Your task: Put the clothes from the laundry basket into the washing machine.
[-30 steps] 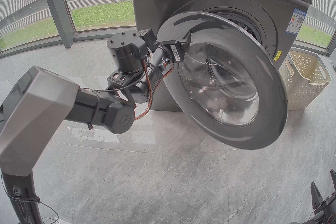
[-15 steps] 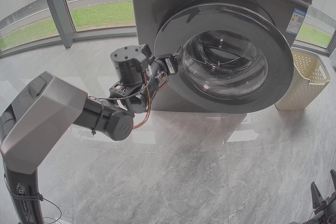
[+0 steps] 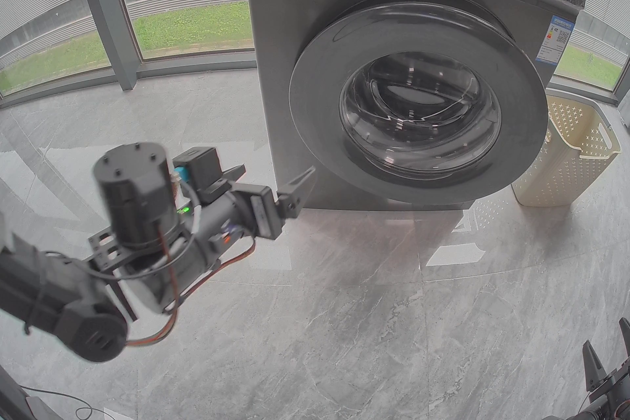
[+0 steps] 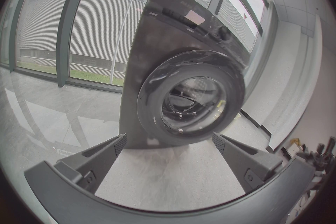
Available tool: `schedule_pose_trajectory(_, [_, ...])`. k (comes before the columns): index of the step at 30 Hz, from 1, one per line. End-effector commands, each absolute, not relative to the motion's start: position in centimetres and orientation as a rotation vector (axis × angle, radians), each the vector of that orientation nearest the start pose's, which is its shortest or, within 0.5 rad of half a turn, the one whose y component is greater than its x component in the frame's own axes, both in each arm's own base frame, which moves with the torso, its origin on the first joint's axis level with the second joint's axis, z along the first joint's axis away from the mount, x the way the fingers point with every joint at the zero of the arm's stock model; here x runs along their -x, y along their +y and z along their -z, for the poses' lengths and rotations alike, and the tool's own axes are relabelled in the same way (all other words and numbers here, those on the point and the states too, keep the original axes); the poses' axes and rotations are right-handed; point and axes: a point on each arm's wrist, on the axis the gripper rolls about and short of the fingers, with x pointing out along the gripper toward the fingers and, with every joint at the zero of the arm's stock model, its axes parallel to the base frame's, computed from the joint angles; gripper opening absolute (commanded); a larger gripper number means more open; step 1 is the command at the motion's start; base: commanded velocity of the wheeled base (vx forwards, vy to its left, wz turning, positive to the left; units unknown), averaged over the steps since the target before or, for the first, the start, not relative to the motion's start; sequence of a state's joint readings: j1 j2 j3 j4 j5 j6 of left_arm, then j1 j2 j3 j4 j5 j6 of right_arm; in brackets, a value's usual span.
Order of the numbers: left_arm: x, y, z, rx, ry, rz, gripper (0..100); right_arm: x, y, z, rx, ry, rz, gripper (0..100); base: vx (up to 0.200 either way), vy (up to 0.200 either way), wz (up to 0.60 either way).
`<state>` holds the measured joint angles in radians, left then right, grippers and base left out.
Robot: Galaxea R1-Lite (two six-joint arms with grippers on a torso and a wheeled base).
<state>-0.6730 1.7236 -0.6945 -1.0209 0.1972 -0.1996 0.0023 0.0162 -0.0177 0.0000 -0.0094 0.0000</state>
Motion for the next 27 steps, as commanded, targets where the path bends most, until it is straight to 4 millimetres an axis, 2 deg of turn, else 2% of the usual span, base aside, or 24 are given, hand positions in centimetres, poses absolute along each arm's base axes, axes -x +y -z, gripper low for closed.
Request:
schedule_pose_trajectory(1, [-7.5, -6.5, -16.3, 0.141, 0.023, 0.589, 100, 2.3, 0.0, -7.5, 0.000, 0.000, 0.008, 100, 0.000, 0.000, 0.00])
schedule_pose_trajectory(2, [-6.5, -4.9, -15.7, 0.141, 0.004, 0.540, 100, 2.3, 0.0, -7.5, 0.000, 0.000, 0.006, 100, 0.000, 0.000, 0.00])
schedule_pose_trajectory(5, [-5.1, -3.1, -14.9, 0.144, -0.028, 0.455, 100, 2.3, 0.0, -7.5, 0.000, 0.000, 0.008, 100, 0.000, 0.000, 0.00])
schedule_pose_trajectory(8, [-3.6, -1.4, -14.5, 0.151, -0.097, 0.328, 100, 2.3, 0.0, -7.5, 0.000, 0.000, 0.008, 100, 0.000, 0.000, 0.00])
schedule_pose_trajectory(12, [-1.2, -0.1, -12.8, 0.131, -0.113, 0.180, 100, 2.3, 0.0, -7.6, 0.000, 0.002, 0.008, 100, 0.000, 0.000, 0.00])
schedule_pose_trajectory(14, [-0.2, 0.1, -12.0, 0.116, -0.116, 0.148, 100, 2.3, 0.0, -7.5, 0.000, 0.000, 0.008, 100, 0.000, 0.000, 0.00])
schedule_pose_trajectory(16, [1.4, 0.2, -9.9, 0.075, -0.104, 0.108, 100, 2.3, 0.0, -7.5, 0.000, 0.000, 0.006, 100, 0.000, 0.000, 0.00])
schedule_pose_trajectory(18, [1.7, 0.1, -8.9, 0.050, -0.037, 0.099, 100, 2.3, 0.0, -7.5, 0.000, 0.000, 0.006, 100, 0.000, 0.000, 0.00])
schedule_pose_trajectory(23, [1.6, 0.1, -8.6, 0.091, 0.001, 0.052, 100, 2.3, 0.0, -7.5, 0.000, 0.000, 0.006, 100, 0.000, 0.000, 0.00])
schedule_pose_trajectory(27, [2.2, 0.0, -7.8, 0.023, -0.002, -0.012, 100, 2.3, 0.0, -7.6, 0.002, 0.002, 0.006, 100, 0.000, 0.000, 0.00])
